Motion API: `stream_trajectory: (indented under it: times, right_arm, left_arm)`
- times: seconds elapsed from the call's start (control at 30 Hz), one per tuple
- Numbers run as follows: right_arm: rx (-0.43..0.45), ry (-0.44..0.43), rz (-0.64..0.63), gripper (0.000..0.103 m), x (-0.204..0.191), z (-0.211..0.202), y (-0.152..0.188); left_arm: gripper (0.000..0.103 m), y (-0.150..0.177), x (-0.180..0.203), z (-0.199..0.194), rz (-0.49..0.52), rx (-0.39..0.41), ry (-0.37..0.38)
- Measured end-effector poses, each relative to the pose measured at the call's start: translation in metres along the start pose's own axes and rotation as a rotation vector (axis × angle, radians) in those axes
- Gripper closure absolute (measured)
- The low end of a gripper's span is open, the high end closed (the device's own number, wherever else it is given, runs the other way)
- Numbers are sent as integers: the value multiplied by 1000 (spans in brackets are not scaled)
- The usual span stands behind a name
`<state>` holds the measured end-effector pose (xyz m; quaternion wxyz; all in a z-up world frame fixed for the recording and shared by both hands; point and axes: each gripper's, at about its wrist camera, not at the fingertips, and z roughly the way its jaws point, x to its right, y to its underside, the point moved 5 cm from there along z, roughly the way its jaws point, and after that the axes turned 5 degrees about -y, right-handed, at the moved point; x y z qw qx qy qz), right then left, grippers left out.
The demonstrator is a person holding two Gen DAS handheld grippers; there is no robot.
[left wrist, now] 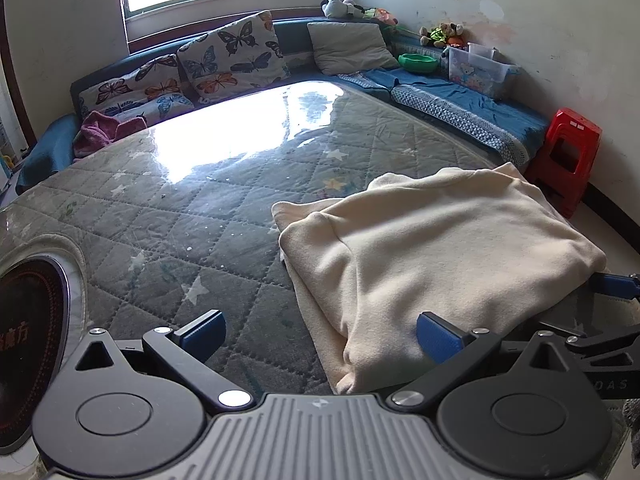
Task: Fold clothes
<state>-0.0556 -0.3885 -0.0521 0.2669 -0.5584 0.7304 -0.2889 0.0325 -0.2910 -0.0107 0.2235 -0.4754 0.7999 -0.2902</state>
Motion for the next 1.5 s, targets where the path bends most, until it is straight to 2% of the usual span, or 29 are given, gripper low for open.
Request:
stream_trajectory:
  times: [0.87, 1.5]
  right_arm:
    - [22, -16, -16, 0, -15, 17, -12]
    - [33, -17, -37, 0, -13, 1, -10]
  left_arm:
    - [0, 0, -21, -1, -39, -5, -32]
    - [0, 2, -14, -12, -31, 18, -27]
